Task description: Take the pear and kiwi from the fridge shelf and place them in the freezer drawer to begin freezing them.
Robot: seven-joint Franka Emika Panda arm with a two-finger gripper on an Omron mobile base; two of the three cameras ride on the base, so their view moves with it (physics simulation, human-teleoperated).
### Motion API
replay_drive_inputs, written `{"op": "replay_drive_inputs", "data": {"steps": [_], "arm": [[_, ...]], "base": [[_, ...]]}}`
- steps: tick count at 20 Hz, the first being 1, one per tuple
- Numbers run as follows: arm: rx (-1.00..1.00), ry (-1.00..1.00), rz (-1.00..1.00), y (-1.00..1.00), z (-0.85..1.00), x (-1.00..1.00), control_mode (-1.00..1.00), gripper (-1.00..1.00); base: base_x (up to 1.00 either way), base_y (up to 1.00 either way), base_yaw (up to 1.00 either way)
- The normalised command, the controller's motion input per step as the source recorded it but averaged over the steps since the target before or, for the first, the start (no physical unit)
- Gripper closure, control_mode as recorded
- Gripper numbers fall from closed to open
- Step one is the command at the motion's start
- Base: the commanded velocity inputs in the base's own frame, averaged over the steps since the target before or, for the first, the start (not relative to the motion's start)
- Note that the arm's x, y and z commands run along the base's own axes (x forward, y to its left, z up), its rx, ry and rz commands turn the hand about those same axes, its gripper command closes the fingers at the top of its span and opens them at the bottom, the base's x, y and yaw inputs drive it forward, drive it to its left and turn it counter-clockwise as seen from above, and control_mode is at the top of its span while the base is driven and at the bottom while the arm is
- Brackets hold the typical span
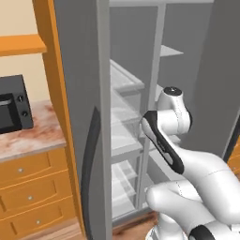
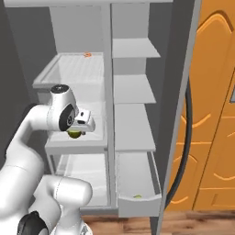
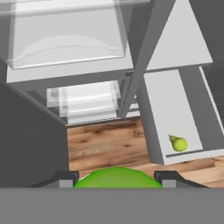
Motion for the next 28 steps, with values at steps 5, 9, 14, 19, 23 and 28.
{"op": "replay_drive_inputs", "data": {"steps": [5,9,14,19,23,28], "arm": [[0.00,0.00,0.00,0.00,0.00,0.00,1.00,1.00],[0.00,0.05,-0.09,-0.13,-0.01,-0.01,-1.00,1.00],[0.00,0.14,-0.20,-0.35,-0.01,-0.06,-1.00,1.00],[0.00,0.14,-0.10,-0.43,-0.25,0.01,-1.00,1.00],[0.00,0.20,-0.11,-0.63,-0.64,0.15,-1.00,1.00],[0.00,0.12,-0.11,-0.30,-0.93,0.34,-1.00,1.00]], "base": [[-0.15,-0.36,-0.40],[-0.08,-0.32,-0.29],[0.00,0.00,0.00],[0.00,0.00,0.00],[0.00,0.00,0.00],[0.00,0.00,0.00]]}}
